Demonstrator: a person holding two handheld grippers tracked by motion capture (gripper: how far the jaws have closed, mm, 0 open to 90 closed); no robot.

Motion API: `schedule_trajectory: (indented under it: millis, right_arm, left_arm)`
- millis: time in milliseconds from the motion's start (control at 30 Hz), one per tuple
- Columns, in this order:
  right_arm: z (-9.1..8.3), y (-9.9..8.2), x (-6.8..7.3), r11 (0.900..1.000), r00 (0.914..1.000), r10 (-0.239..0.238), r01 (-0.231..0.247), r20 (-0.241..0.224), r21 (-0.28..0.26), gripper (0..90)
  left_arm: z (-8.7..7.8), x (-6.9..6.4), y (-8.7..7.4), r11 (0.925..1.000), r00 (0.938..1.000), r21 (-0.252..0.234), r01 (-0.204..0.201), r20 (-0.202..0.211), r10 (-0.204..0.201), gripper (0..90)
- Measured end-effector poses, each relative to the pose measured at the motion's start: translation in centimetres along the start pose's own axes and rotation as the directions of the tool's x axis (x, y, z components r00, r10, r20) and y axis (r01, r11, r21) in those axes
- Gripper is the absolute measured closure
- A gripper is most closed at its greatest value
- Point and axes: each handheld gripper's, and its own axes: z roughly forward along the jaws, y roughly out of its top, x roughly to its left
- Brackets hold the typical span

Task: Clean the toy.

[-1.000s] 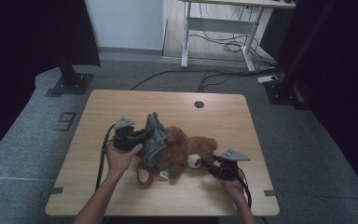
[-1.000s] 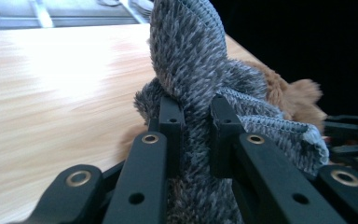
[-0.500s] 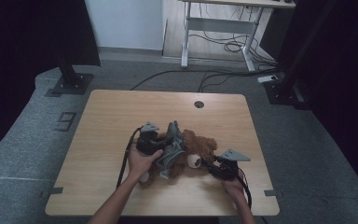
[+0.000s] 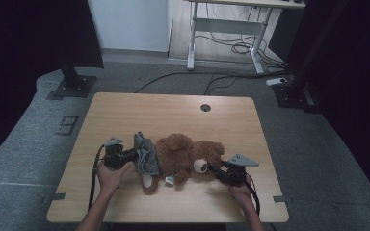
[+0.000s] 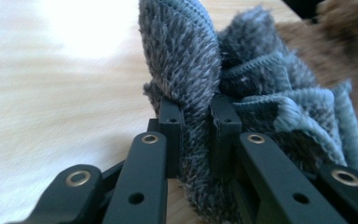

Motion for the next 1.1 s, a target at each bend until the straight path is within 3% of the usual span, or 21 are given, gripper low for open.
schedule_trajectory:
  millis: [167, 300, 433, 567, 600, 633, 667, 800, 967, 1033, 1067, 1100]
  right_arm:
    - [0.0, 0.0, -0.1, 1.0, 1.0, 0.007, -0.007, -0.003, -0.001, 57.6]
    - [0.0, 0.0, -0.1, 1.0, 1.0, 0.01, -0.01, -0.001, 0.001, 57.6]
    - [0.0, 0.0, -0.1, 0.9999, 0.9999, 0.012, -0.012, 0.001, 0.002, 57.6]
    - [0.0, 0.1, -0.1, 0.9999, 0.9999, 0.011, -0.011, 0.001, 0.002, 57.6]
    - [0.0, 0.1, -0.1, 0.9999, 0.9999, 0.011, -0.011, 0.001, 0.002, 57.6]
    - [0.0, 0.1, -0.1, 0.9999, 0.9999, 0.01, -0.01, 0.001, 0.003, 57.6]
    - [0.0, 0.1, -0.1, 0.9999, 0.9999, 0.011, -0.011, 0.001, 0.002, 57.6]
    - [0.0, 0.1, -0.1, 0.9999, 0.9999, 0.013, -0.013, -0.001, 0.002, 57.6]
    - [0.0, 0.1, -0.2, 0.9999, 0.9999, 0.01, -0.01, -0.002, 0.005, 57.6]
    - [0.0, 0.1, -0.2, 0.9999, 0.9999, 0.011, -0.011, -0.003, 0.005, 57.6]
    - [0.0, 0.1, -0.2, 0.9999, 0.9999, 0.011, -0.011, -0.003, 0.005, 57.6]
    - [0.0, 0.1, -0.2, 0.9999, 0.9999, 0.011, -0.011, -0.004, 0.004, 57.6]
  left_arm:
    - [-0.3, 1.2, -1.4, 0.9995, 0.9994, 0.02, 0.026, -0.024, -0.025, 78.1]
    - [-1.7, 0.7, -0.2, 0.9998, 0.9996, -0.021, 0.005, -0.029, -0.006, 78.1]
    - [-3.7, -1.2, 2.5, 0.9947, 0.9988, -0.091, -0.048, -0.017, 0.046, 78.1]
    - [-5.1, -4.4, 5.3, 0.9821, 0.9922, -0.147, -0.118, 0.023, 0.122, 78.0]
    - [-5.1, -4.4, 5.3, 0.9821, 0.9922, -0.147, -0.118, 0.023, 0.122, 78.0]
    - [-5.4, -6.2, 6.6, 0.9746, 0.9856, -0.162, -0.154, 0.043, 0.163, 78.0]
    - [-5.4, -7.1, 7.2, 0.9706, 0.982, -0.169, -0.171, 0.05, 0.182, 78.0]
    - [-4.2, -10.1, 9.7, 0.9579, 0.9697, -0.179, -0.224, 0.057, 0.238, 77.9]
    - [-1.0, -12.8, 13.0, 0.951, 0.9588, -0.17, -0.258, 0.075, 0.274, 77.9]
    - [0.4, -13.9, 13.9, 0.9466, 0.9508, -0.159, -0.28, 0.089, 0.297, 77.9]
    - [0.4, -13.9, 13.9, 0.9466, 0.9508, -0.159, -0.28, 0.089, 0.297, 77.9]
    - [2.0, -15.1, 14.2, 0.9416, 0.9407, -0.133, -0.309, 0.102, 0.323, 77.9]
